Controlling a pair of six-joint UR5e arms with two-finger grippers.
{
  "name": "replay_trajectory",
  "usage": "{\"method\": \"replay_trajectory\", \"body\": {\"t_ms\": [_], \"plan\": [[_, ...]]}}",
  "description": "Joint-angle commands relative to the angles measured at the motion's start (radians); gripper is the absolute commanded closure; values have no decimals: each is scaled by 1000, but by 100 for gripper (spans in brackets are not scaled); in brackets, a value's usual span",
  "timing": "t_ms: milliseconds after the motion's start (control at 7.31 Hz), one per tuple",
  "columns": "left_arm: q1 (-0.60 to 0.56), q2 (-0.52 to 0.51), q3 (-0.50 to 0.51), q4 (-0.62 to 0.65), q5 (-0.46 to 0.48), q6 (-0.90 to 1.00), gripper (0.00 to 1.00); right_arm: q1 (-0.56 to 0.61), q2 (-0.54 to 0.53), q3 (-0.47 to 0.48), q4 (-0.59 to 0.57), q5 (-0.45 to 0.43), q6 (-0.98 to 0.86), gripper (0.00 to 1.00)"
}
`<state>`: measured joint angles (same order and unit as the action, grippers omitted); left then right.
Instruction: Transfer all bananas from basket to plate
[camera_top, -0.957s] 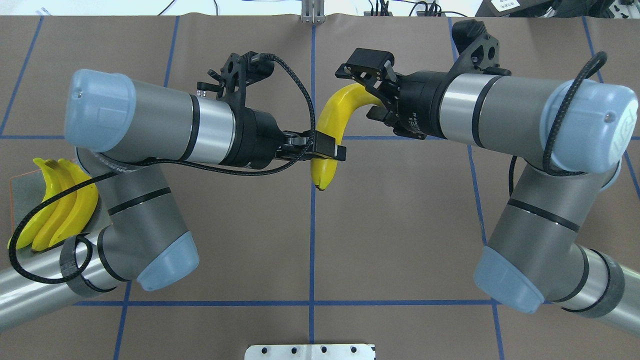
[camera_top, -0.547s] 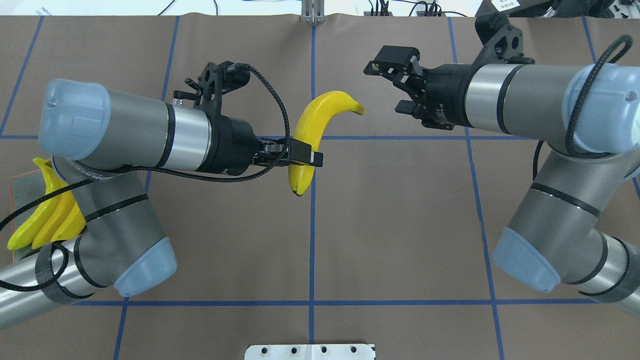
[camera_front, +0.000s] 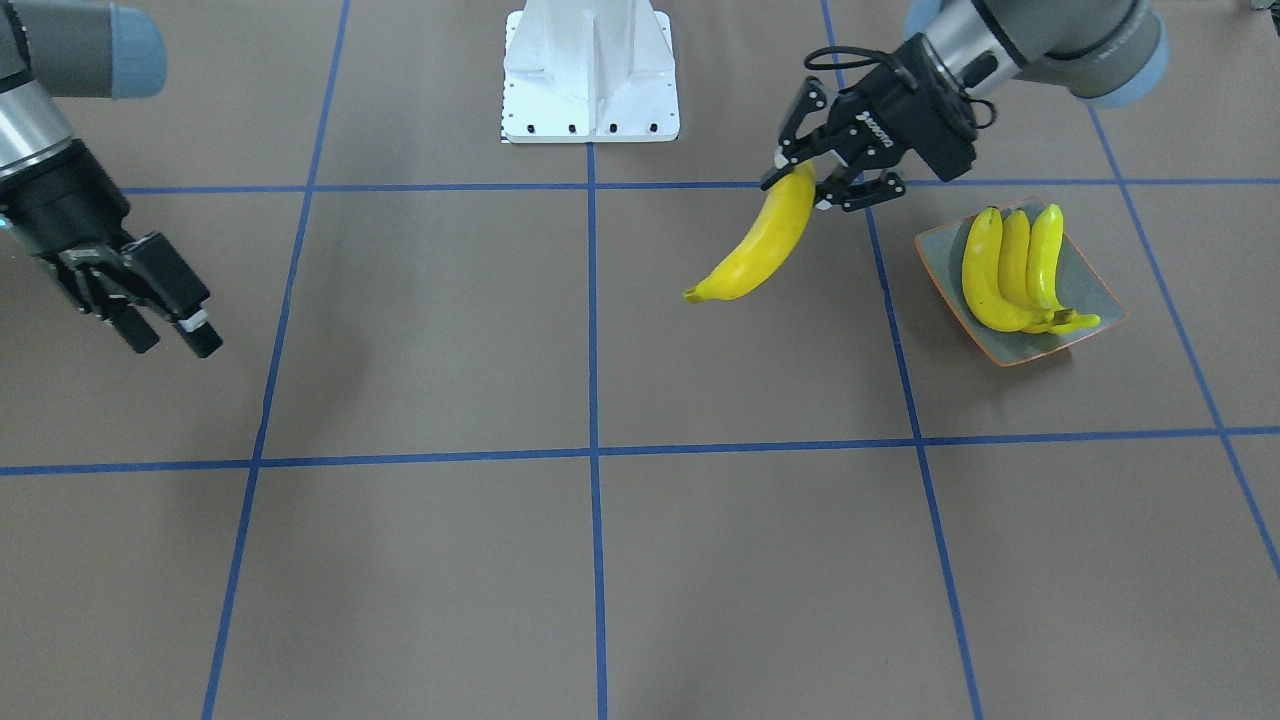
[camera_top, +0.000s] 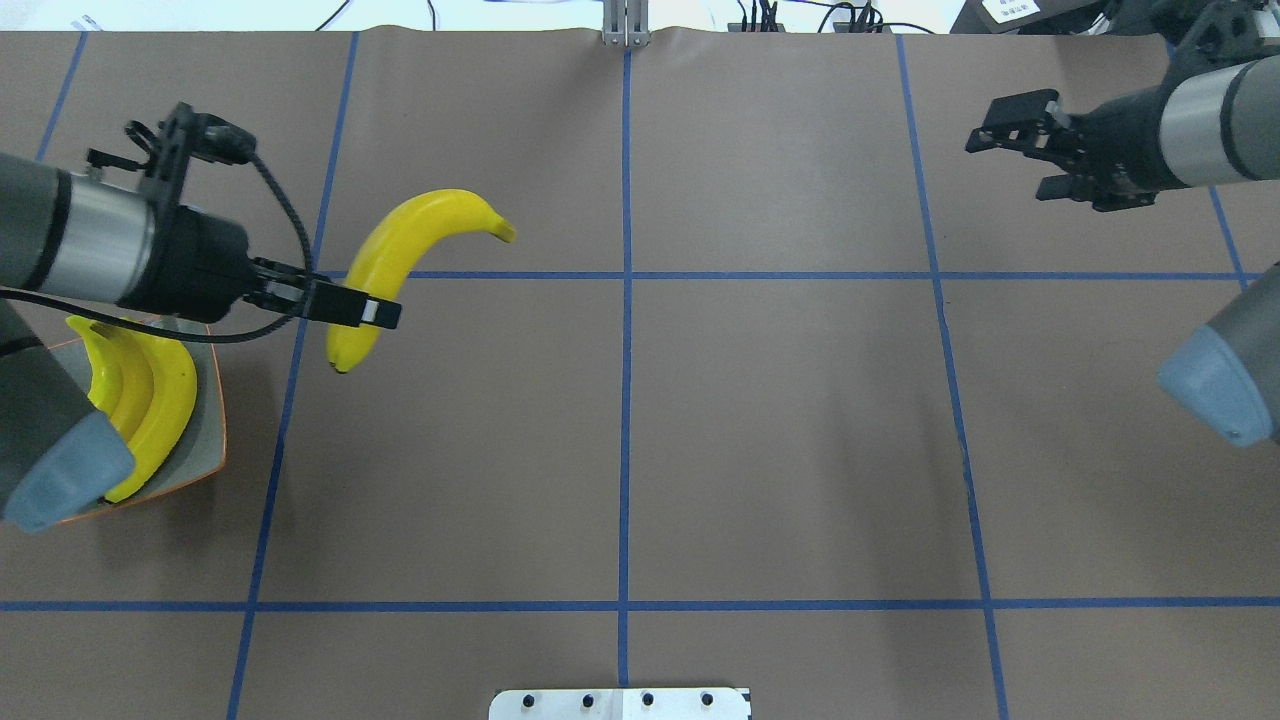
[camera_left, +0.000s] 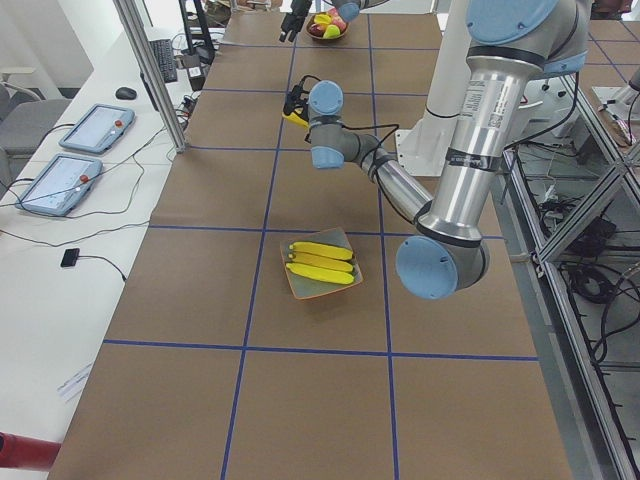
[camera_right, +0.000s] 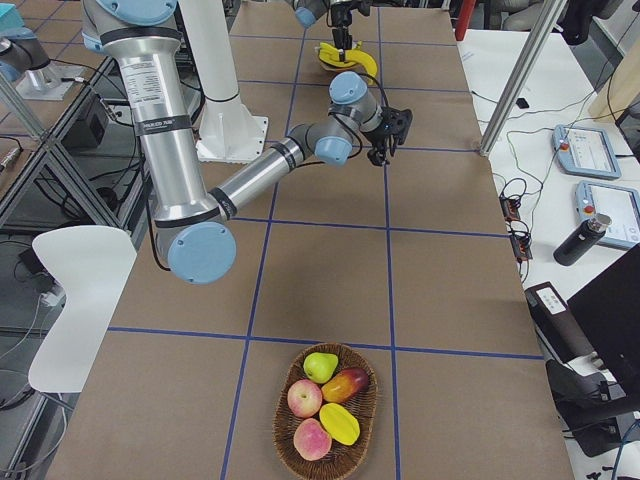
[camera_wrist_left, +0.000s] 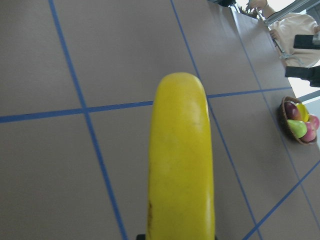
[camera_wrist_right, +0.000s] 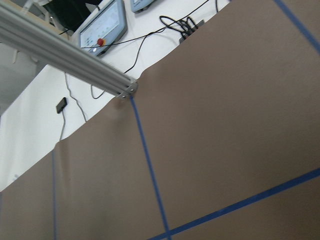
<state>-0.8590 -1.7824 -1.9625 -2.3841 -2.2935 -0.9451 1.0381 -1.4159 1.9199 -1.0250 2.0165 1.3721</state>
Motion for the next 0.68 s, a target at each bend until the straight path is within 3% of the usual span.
{"method": "replay_trajectory", "body": {"t_ms": [0, 273, 547], "plan": [[-115, 125, 10, -1, -127, 334, 100, 162, -95, -79, 3, 127, -254, 0], [-118, 234, 16, -3, -130, 669, 100, 337, -150, -169, 3, 275, -539, 0], [-161, 311, 62, -9, -165, 993, 100, 494, -182, -292, -1, 368, -835, 0]]}}
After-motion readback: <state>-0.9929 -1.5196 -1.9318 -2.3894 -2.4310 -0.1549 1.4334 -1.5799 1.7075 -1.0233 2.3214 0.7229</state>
